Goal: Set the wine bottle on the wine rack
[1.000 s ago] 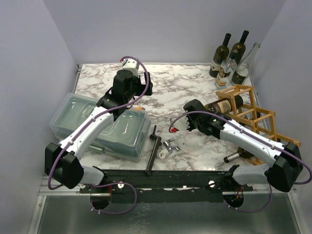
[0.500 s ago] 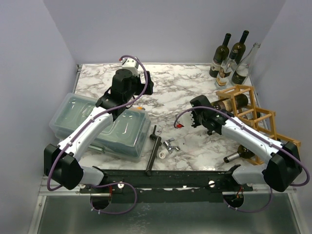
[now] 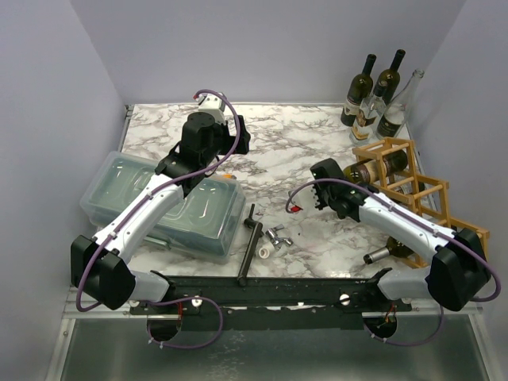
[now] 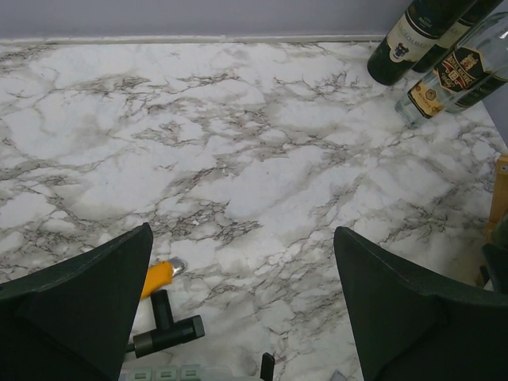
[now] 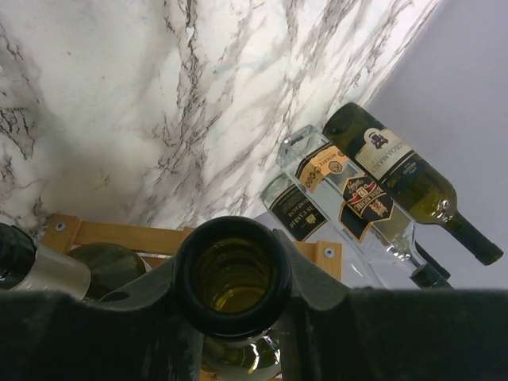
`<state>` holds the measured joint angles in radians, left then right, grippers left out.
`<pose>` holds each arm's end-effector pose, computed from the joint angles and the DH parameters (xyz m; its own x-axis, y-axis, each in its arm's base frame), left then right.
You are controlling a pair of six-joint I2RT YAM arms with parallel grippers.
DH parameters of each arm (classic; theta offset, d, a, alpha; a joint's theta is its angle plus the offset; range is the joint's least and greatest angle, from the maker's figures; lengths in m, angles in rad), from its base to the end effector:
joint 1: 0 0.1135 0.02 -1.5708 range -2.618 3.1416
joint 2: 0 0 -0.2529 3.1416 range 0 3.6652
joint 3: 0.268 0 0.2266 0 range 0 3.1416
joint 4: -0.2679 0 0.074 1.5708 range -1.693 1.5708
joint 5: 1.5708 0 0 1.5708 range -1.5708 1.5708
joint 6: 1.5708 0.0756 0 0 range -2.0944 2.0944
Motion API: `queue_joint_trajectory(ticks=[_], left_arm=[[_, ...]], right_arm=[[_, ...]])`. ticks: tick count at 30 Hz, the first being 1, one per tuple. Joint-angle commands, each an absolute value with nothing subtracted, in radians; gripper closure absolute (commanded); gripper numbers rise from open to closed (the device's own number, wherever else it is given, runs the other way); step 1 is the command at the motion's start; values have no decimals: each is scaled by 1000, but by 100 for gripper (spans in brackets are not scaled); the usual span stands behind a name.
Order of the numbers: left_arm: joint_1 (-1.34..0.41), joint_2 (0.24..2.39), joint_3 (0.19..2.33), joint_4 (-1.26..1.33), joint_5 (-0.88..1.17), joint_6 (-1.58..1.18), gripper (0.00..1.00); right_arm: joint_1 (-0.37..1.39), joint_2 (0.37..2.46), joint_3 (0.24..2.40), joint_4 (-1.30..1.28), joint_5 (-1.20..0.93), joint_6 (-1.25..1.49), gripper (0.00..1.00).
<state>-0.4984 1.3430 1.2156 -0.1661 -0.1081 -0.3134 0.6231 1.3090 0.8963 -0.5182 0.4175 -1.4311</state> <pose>0.2938 -0.1506 0.3485 -0.3602 -0.1529 -0.9203 0.2875 0.9203 -0.2654 0.2325 0.1293 0.2103 0.2428 -0.9402 0.2389 -0.6919 -0.3405 -0.6367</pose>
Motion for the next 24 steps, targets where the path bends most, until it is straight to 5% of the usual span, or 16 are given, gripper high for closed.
queue_joint_trajectory(ticks=[1, 24], left_arm=[[-495, 1317, 1244, -169, -86, -322, 3], [-494, 1313, 1243, -169, -81, -330, 3]], right_arm=[[595, 1295, 913, -464, 422, -1459, 99], [495, 1275, 833, -353, 360, -1483, 100]])
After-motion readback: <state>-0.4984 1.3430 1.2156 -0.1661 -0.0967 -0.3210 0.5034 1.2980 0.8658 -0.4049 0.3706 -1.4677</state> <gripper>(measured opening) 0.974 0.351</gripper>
